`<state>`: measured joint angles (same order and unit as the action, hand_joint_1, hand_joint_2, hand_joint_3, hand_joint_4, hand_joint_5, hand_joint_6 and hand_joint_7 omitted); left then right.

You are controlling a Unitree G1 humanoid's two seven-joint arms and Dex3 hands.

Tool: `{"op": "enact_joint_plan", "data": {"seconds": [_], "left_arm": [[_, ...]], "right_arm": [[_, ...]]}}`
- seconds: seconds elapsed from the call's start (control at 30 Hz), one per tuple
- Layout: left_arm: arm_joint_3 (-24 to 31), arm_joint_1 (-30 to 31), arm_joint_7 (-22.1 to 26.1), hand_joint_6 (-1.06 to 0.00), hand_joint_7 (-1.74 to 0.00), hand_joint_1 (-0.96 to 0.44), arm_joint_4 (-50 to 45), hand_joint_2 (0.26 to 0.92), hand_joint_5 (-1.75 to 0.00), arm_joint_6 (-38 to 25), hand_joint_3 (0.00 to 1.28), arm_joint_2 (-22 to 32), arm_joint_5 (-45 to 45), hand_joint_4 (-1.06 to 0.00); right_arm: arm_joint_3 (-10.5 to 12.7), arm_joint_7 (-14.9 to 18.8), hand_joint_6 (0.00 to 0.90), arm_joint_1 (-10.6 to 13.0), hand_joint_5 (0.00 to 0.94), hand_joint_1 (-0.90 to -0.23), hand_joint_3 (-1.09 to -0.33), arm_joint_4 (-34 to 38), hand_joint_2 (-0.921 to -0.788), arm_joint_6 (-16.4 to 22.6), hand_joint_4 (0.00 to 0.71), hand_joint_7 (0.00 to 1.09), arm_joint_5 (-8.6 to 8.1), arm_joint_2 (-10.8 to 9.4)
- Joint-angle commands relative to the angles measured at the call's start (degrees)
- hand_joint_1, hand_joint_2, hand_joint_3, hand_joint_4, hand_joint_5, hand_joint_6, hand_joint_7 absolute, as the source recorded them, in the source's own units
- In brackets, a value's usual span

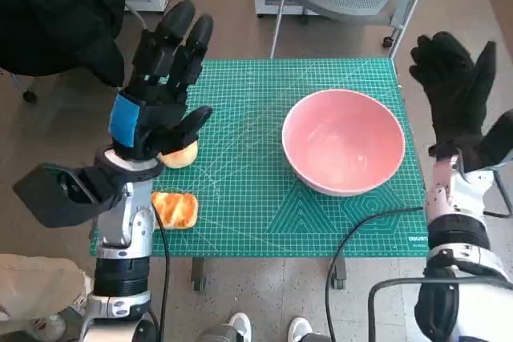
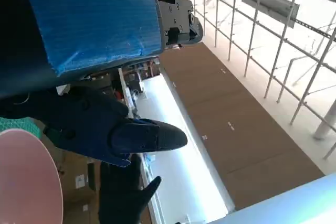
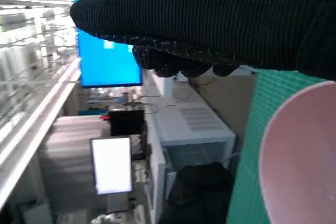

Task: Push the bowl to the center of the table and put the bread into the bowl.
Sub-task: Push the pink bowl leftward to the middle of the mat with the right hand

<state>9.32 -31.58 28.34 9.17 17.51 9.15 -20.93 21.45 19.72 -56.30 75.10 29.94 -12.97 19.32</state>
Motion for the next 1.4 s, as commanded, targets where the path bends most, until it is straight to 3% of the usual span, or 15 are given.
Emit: {"op": "enact_joint_plan", "data": {"seconds": [0.03,0.4,0.8,1.4], "left_arm": [[-0.02,0.87,-0.32,0.0,-0.34,-0.51,-1.8,0.921,0.0,-0.94,0.29,0.42,-0.49,-0.05],[0.2,1.62,-0.68,0.0,-0.33,-0.51,-3.77,0.921,0.0,-2.51,0.3,0.67,-0.61,-0.04],[0.27,2.41,-1.1,0.0,-0.34,-0.51,-4.94,0.921,0.0,-3.02,0.3,0.9,-0.45,-0.04],[0.11,3.39,-1.79,0.0,-0.37,-0.51,-6.68,0.921,0.0,-3.83,0.31,1.43,-0.07,-0.04]], "right_arm": [[-0.03,-1.78,0.442,2.45,0.038,-0.715,-0.95,1.32,-0.921,-2.27,0.383,0.07,1.44,-0.89],[0.53,-4.36,0.46,3.42,0.035,-0.678,-0.962,1.95,-0.921,-6.16,0.415,0.08,2.92,-1.12],[1.75,-5.84,0.491,4.32,0.03,-0.675,-0.965,2.13,-0.921,-9.29,0.446,0.09,2.88,-1.36],[2.16,-5.92,0.519,5.63,0.016,-0.679,-0.958,2.04,-0.921,-9.81,0.462,0.08,3.85,-2.16]]}}
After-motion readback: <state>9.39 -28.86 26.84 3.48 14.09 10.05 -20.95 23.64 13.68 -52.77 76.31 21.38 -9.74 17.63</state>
